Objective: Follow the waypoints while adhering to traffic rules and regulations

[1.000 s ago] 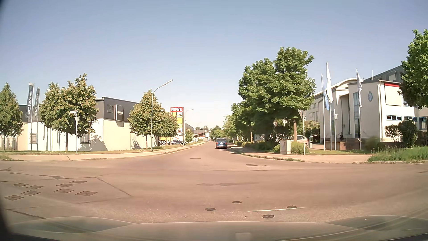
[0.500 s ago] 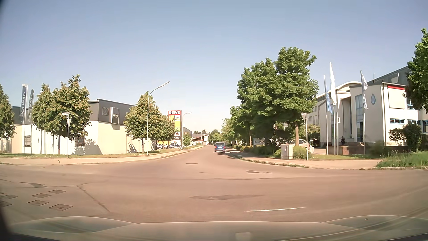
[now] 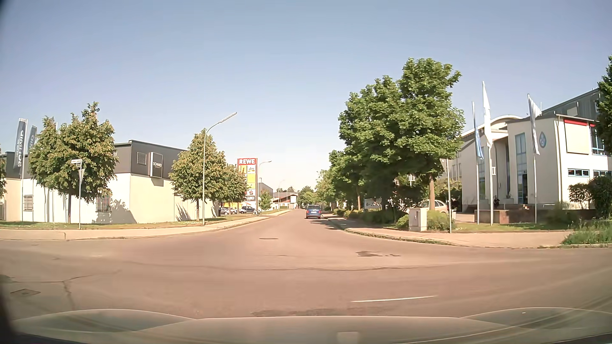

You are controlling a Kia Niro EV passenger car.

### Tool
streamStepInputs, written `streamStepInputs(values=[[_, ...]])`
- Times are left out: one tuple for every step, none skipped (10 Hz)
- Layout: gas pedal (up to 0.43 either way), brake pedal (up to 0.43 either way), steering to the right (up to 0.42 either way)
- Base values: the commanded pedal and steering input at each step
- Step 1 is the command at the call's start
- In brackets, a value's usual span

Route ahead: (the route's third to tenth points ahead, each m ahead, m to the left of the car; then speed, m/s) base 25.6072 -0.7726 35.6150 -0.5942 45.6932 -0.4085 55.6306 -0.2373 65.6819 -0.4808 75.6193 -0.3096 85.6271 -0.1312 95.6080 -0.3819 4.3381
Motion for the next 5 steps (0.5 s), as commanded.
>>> streamStepInputs(values=[[0.421, 0.0, -0.018], [0.421, 0.0, -0.014], [0.421, 0.0, 0.0], [0.398, 0.0, 0.005], [0.37, 0.0, 0.001]])
